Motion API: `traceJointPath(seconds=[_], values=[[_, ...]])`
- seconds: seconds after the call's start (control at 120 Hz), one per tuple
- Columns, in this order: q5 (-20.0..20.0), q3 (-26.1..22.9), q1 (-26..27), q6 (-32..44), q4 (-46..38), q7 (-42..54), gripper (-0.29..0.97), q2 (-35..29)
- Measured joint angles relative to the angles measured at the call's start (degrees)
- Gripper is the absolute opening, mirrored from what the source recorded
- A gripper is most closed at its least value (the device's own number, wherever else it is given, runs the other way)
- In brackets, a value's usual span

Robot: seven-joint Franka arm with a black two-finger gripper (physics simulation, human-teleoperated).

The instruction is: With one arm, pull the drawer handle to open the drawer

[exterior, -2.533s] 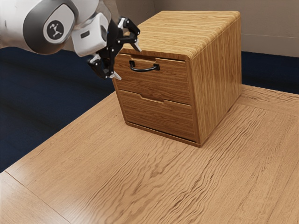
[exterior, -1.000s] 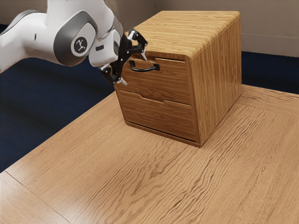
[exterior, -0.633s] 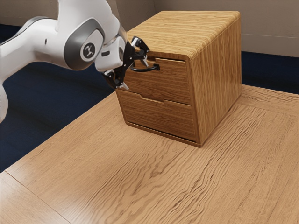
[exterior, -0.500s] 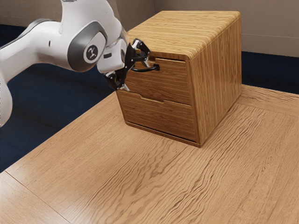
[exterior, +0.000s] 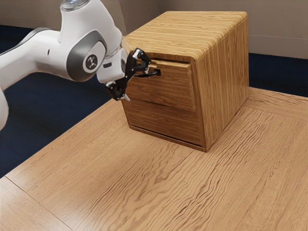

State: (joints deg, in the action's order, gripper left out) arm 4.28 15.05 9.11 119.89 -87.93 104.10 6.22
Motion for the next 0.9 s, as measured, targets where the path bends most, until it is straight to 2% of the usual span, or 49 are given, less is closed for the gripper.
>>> traceJointPath(seconds=[0.267, 0.658, 0.9], values=[[0.15, -0.14, 0.41, 0.26, -8.31, -0.01, 0.65, -7.57], [2.83, 0.13, 2.13, 0.32, -19.74, -0.03, 0.66, -18.88], [3.93, 1.7, 2.3, 0.32, -24.05, -0.03, 0.67, -23.17]])
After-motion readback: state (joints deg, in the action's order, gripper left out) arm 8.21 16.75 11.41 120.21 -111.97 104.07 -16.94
